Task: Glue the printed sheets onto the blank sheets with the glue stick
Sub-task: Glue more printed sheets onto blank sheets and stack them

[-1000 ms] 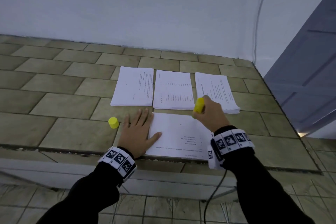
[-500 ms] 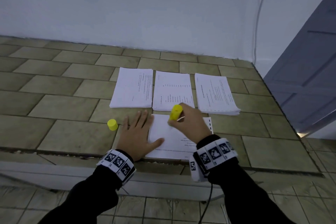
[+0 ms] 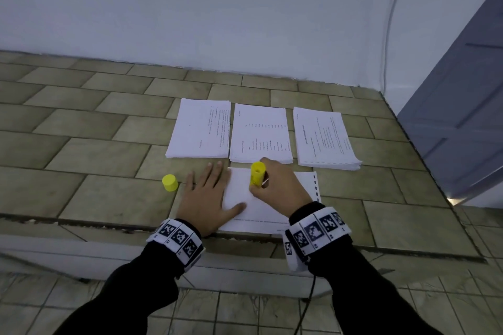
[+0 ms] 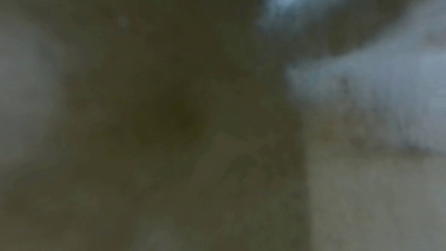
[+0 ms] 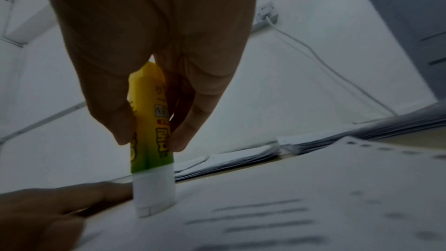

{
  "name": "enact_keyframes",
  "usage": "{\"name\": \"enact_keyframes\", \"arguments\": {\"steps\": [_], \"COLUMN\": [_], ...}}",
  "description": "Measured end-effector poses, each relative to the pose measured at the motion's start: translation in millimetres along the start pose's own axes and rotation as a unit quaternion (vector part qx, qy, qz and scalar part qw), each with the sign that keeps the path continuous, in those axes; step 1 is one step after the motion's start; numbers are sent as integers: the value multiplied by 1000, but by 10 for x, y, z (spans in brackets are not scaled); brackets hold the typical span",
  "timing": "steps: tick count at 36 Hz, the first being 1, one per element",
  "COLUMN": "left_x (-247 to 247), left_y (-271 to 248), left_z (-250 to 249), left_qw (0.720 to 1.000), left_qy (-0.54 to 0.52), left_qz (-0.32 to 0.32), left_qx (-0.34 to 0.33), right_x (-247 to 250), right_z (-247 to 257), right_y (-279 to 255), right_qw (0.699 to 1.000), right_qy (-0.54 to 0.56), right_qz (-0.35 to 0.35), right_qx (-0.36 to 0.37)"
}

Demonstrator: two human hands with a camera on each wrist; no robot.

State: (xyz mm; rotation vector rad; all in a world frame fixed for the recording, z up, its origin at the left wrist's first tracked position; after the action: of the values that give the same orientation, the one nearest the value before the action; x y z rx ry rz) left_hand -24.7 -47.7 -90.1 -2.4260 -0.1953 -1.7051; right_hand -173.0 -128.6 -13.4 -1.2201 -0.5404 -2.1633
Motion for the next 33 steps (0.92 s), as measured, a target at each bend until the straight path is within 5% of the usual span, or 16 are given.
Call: {"name": "enact_keyframes", "arguments": {"steps": [8,15,20,27,33], "left_x": [2,-11,-23,-21,-32], "left_y": [-15,2,13,15,6], "left_z": [-10,8,29,21,46], "left_qw": [1000,999,999,999,998], "left_qy": [1,-17,-17,-27,-32], "left_qz": [-13,-29,-18,-22,2], "left_qx": [-8,-16,-21,-27,-47], "right_x": [394,550,443,-13,-215], "right_z": [-648,-921,-644,97,389], "right_y": [-306,-457,-449,-348,-301], "right_qw": [993,989,992,995,990], "right_qy": [-22,-38,19,67,22], "right_qz": [-101,-114,-115,19,49], "right_qx": [-54,-92,-39,78,127]}}
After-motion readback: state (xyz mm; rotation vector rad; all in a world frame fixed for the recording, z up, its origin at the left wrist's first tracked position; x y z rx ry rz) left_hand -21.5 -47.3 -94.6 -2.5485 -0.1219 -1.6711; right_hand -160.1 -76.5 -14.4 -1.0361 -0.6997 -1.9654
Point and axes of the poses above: each hand's wrist, its own y-axis towards the middle knuckle, its own x-axis out of the back of the hand, z = x × y, the point moved 4 cm from there along y, towards the middle knuckle, and after that the axes turned 13 degrees about -y, right-handed, at the moved point
